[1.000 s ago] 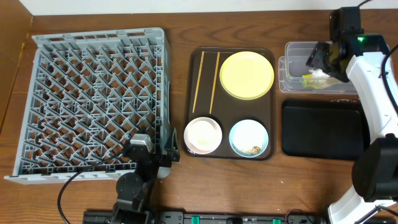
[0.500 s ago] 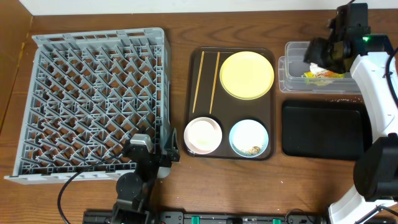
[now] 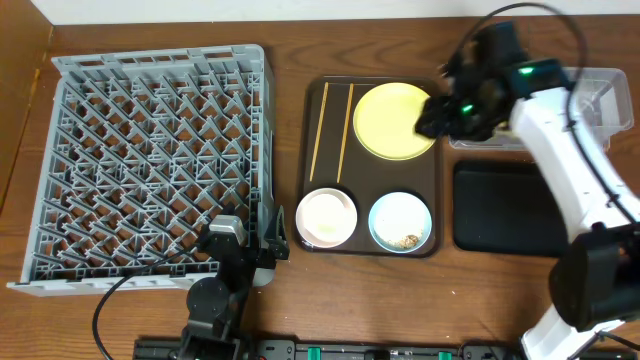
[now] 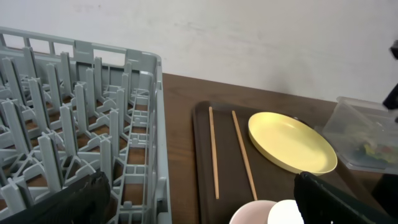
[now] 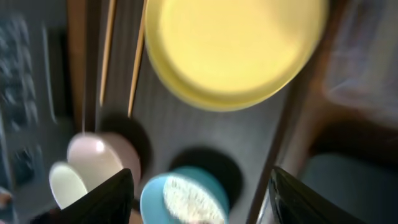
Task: Sort waste into correct bins and load items into the dishwasher
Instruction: 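Grasp the rim of the blue bowl with the right gripper, then lift the blue bowl and tip the rice onto the black tray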
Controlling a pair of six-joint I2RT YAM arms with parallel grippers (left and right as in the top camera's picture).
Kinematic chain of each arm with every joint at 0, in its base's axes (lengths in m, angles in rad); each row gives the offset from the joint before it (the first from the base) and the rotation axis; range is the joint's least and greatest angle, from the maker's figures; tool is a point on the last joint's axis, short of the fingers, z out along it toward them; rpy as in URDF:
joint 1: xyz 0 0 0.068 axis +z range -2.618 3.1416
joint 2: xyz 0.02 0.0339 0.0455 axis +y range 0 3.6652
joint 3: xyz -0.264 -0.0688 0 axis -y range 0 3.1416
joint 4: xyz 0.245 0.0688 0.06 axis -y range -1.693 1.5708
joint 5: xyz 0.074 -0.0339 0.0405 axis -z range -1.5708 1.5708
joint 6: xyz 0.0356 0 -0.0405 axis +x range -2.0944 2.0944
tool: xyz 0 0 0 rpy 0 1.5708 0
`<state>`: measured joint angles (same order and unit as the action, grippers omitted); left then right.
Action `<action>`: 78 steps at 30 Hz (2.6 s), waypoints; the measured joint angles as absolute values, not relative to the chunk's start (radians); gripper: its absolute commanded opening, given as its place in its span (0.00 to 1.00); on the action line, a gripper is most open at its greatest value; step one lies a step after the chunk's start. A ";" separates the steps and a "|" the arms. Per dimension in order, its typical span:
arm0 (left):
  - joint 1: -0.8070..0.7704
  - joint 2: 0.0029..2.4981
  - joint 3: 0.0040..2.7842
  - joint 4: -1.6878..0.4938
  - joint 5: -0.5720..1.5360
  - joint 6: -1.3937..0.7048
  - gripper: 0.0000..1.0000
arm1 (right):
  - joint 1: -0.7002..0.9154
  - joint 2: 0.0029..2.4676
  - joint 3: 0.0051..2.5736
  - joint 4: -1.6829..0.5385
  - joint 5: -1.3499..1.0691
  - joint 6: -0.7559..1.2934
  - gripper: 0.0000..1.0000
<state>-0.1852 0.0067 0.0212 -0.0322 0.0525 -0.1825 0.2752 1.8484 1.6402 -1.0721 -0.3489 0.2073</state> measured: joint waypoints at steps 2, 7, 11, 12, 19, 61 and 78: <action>-0.185 0.007 0.021 -0.032 0.053 -0.183 0.95 | 0.326 1.848 1.639 -1.102 -0.317 0.205 0.66; -0.185 0.007 0.021 -0.032 0.052 -0.183 0.95 | 0.450 1.848 1.607 -1.144 -0.191 0.232 0.58; -0.185 0.007 0.021 -0.032 0.052 -0.183 0.95 | 0.529 1.848 1.531 -1.109 -0.129 0.245 0.49; -0.185 0.007 0.021 -0.032 0.053 -0.183 0.95 | 0.543 1.848 1.516 -1.103 -0.125 0.248 0.48; -0.185 0.007 0.021 -0.032 0.053 -0.183 0.95 | 0.631 1.848 1.325 -0.993 -0.131 0.244 0.49; -0.185 0.007 0.021 -0.032 0.053 -0.183 0.95 | 0.849 1.757 1.064 -0.814 -0.006 0.245 0.18; -0.185 0.007 0.021 -0.032 0.052 -0.183 0.95 | 0.700 1.711 1.075 -0.757 -0.096 0.279 0.01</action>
<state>-0.1852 0.0067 0.0212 -0.0322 0.0525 -0.1825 0.6998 1.7107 1.0752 -0.7570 -0.0959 0.2790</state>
